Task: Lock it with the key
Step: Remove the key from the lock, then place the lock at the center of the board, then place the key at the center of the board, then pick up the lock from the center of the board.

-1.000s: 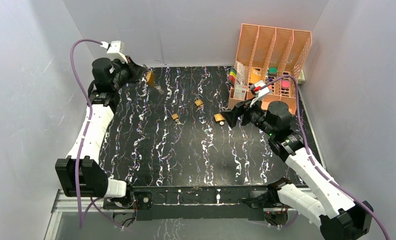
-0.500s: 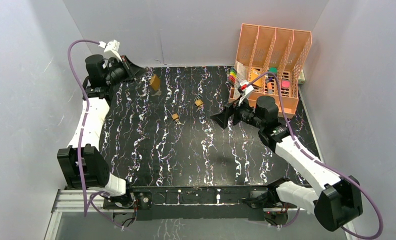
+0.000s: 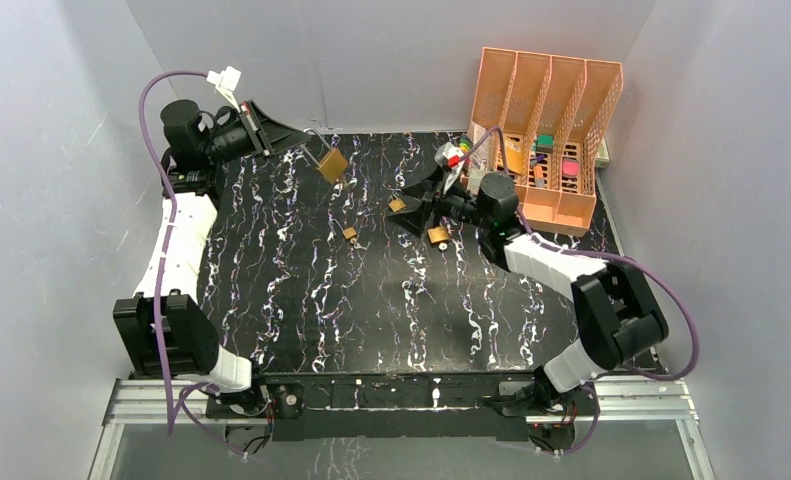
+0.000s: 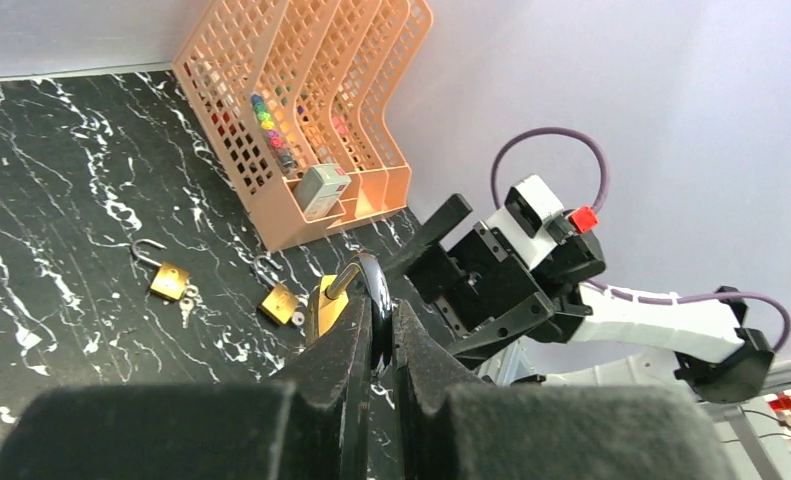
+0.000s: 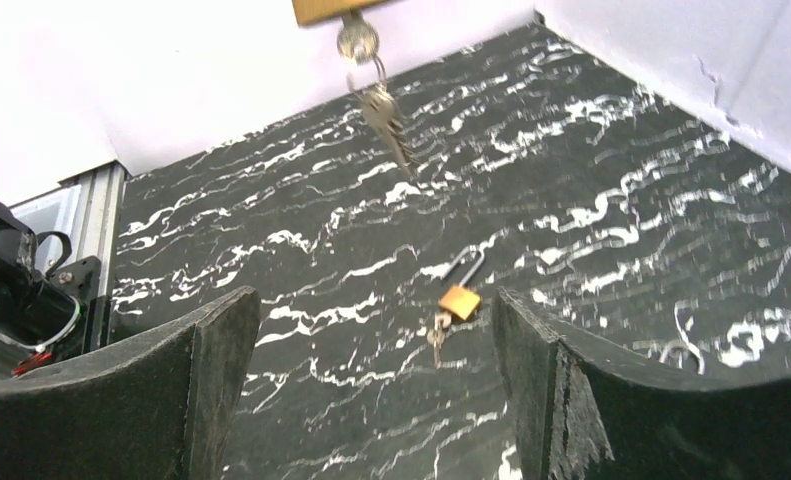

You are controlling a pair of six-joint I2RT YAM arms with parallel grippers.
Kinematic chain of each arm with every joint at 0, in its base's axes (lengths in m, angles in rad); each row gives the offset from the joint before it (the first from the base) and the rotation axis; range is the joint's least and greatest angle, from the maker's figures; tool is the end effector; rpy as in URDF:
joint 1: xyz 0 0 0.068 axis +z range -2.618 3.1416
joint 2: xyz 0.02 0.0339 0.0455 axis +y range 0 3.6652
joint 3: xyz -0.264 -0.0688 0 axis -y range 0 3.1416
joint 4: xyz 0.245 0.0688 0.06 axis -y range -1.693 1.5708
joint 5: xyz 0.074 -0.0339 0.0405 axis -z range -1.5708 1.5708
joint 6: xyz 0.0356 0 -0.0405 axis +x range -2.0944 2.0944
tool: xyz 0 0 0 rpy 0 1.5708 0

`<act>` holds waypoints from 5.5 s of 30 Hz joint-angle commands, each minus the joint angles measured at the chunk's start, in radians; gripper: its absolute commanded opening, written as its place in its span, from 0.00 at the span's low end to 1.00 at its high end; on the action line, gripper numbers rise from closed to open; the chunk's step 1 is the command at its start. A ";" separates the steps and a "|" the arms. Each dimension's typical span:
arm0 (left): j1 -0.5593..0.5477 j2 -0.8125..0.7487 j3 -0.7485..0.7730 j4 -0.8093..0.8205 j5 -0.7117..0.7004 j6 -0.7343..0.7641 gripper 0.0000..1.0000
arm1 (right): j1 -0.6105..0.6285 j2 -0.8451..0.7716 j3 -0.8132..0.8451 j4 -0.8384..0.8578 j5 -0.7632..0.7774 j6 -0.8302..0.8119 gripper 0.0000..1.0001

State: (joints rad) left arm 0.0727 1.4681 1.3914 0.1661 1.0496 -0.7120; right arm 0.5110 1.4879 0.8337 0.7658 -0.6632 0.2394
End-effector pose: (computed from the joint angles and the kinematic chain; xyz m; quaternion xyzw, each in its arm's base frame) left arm 0.3345 -0.0066 0.4253 0.1184 0.6810 -0.5217 0.5001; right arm 0.2776 0.1807 0.2865 -0.3258 0.5916 0.4602 0.5763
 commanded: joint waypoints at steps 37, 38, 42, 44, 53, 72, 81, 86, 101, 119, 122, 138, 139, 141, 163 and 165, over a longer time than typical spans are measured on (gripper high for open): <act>0.002 -0.100 -0.063 0.284 0.084 -0.183 0.00 | 0.207 0.328 0.471 -0.071 0.008 -0.116 0.00; 0.002 -0.095 -0.049 0.293 0.084 -0.192 0.00 | 0.206 0.322 0.458 -0.072 0.011 -0.121 0.00; 0.003 -0.083 0.028 0.304 0.088 -0.206 0.00 | 0.203 0.299 0.410 -0.072 0.009 -0.133 0.00; 0.013 -0.077 0.068 0.304 0.100 -0.210 0.00 | 0.199 0.289 0.392 -0.075 -0.002 -0.136 0.00; 0.100 -0.072 0.110 0.359 0.085 -0.268 0.00 | 0.170 0.279 0.330 -0.096 -0.108 -0.130 0.00; 0.220 -0.155 0.053 -0.080 -0.291 0.154 0.00 | 0.172 0.427 0.460 -0.265 -0.062 -0.112 0.00; 0.219 -0.268 -0.428 0.195 -0.659 0.311 0.00 | 0.286 0.768 1.057 -0.578 0.361 -0.115 0.00; 0.218 -0.138 -0.522 0.388 -0.686 0.292 0.00 | 0.315 0.972 1.336 -0.697 0.569 -0.022 0.00; 0.096 0.221 -0.563 0.816 -0.745 0.521 0.00 | 0.338 1.243 1.479 -0.478 0.523 0.132 0.00; 0.096 0.245 -0.571 0.814 -0.759 0.586 0.16 | 0.368 1.340 1.542 -0.347 0.533 0.282 0.41; 0.096 0.233 -0.568 0.797 -0.759 0.585 0.23 | 0.369 1.314 1.522 -0.351 0.536 0.265 0.57; 0.094 -0.149 -0.491 0.305 -0.600 0.254 0.98 | 0.342 0.690 0.808 -0.755 0.876 -0.271 0.97; 0.094 -0.143 -0.475 0.238 -0.581 0.268 0.98 | 0.373 0.708 0.825 -0.811 0.896 -0.297 0.94; 0.094 -0.126 -0.432 0.159 -0.566 0.304 0.98 | 0.380 0.718 0.831 -0.824 0.881 -0.292 0.91; 0.170 -0.102 -0.407 0.063 -0.420 0.362 0.98 | 0.379 0.825 0.908 -0.959 0.774 -0.174 0.64; 0.171 -0.109 -0.405 0.061 -0.415 0.366 0.98 | 0.378 0.804 0.869 -0.933 0.753 -0.172 0.59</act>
State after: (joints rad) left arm 0.2394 1.3827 0.9688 0.2298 0.5926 -0.3553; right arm 0.8921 2.2993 1.7550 -0.1574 0.1482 0.0422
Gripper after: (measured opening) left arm 0.983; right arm 0.634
